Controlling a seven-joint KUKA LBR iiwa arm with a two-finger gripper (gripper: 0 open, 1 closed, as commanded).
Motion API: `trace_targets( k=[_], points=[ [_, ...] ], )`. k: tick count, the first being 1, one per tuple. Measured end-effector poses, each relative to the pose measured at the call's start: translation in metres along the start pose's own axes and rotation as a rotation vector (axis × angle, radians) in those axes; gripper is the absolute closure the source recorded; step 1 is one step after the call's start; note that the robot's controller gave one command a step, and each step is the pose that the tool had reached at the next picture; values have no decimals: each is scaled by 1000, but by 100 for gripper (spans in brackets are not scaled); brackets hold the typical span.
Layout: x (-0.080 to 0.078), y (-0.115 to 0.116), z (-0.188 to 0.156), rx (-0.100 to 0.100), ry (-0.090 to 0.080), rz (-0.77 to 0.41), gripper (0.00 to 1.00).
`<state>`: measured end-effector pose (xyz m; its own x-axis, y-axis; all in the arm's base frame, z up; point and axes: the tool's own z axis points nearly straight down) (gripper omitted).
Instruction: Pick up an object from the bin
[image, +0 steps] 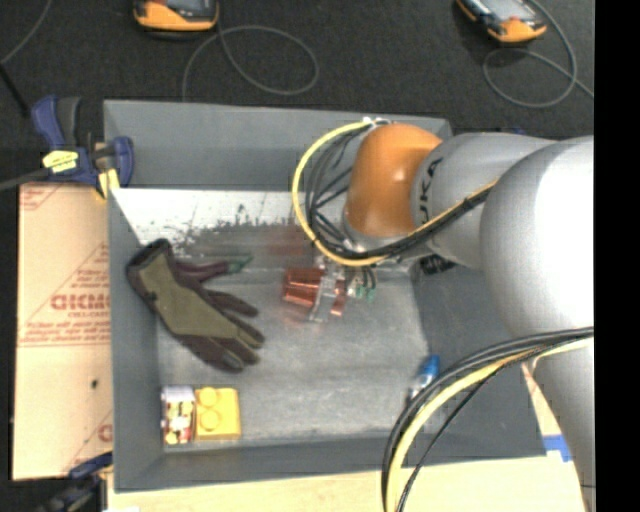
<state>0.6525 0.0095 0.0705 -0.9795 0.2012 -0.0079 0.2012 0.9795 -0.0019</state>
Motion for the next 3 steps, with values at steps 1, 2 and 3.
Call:
trace_targets(
  k=[1,2,3],
  points=[
    [0,0,0,0,0,0,100],
    [0,0,0,0,0,-1,100],
    [0,0,0,0,0,-1,100]
  ],
)
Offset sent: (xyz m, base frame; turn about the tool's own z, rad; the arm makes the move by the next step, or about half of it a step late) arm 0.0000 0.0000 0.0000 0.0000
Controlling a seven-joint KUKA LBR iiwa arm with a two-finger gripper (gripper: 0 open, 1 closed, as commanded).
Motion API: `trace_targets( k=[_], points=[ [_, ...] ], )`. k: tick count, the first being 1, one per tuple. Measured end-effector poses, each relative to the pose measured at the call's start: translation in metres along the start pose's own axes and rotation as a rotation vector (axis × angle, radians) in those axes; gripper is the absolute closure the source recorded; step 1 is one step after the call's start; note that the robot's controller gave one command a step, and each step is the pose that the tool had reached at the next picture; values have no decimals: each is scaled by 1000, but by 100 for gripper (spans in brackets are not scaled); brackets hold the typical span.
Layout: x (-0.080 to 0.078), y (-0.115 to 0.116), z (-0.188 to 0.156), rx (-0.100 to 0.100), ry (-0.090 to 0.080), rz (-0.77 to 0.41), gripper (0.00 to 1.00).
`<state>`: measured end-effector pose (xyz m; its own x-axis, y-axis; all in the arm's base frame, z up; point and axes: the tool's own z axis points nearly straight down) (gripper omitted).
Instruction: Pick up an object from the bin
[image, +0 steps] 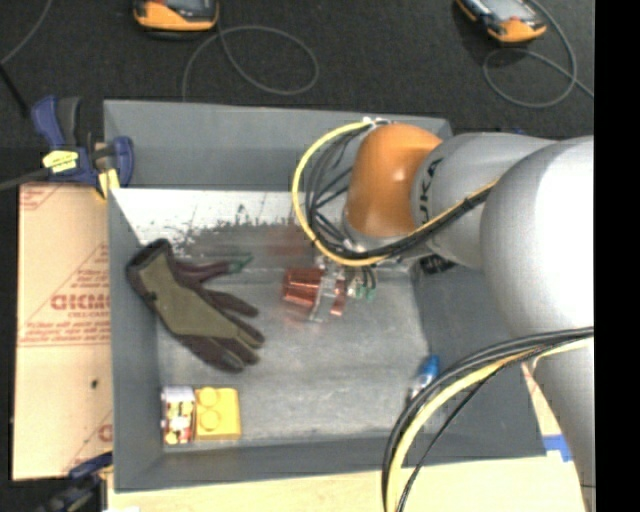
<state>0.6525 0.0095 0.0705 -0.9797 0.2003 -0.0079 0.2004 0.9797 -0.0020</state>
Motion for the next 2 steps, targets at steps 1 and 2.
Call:
trace_targets(
  k=[1,2],
  points=[
    [0,0,0,0,0,0,100],
    [0,0,0,0,0,0,100]
  ],
)
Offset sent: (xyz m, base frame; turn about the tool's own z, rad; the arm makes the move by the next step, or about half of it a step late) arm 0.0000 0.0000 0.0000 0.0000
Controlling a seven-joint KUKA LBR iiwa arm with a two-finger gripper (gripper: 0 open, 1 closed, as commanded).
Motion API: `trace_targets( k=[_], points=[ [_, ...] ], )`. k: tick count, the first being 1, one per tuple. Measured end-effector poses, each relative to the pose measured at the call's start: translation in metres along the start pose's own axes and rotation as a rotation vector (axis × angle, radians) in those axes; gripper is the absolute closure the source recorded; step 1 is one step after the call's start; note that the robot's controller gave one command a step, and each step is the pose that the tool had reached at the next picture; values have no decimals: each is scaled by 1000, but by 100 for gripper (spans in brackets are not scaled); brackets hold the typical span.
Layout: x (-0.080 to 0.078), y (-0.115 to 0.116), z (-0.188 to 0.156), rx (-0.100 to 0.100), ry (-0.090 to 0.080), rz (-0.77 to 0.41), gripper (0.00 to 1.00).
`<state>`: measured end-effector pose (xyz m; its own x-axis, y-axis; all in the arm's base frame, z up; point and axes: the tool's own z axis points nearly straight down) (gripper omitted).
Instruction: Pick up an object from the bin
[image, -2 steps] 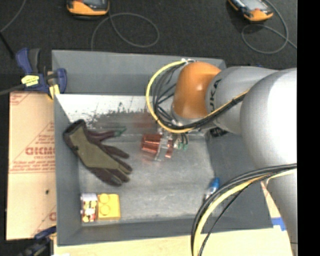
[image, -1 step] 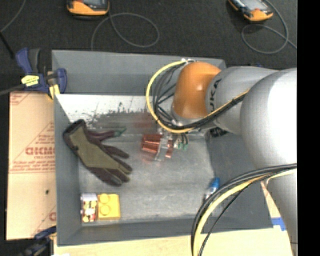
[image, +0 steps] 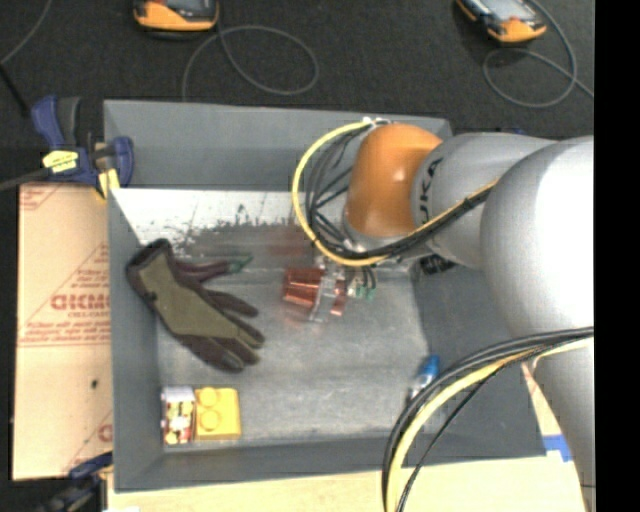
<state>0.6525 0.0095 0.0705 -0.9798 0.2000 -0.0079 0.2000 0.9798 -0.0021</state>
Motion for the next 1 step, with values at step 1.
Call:
trace_targets(
  k=[1],
  points=[
    [0,0,0,0,0,0,100]
  ],
)
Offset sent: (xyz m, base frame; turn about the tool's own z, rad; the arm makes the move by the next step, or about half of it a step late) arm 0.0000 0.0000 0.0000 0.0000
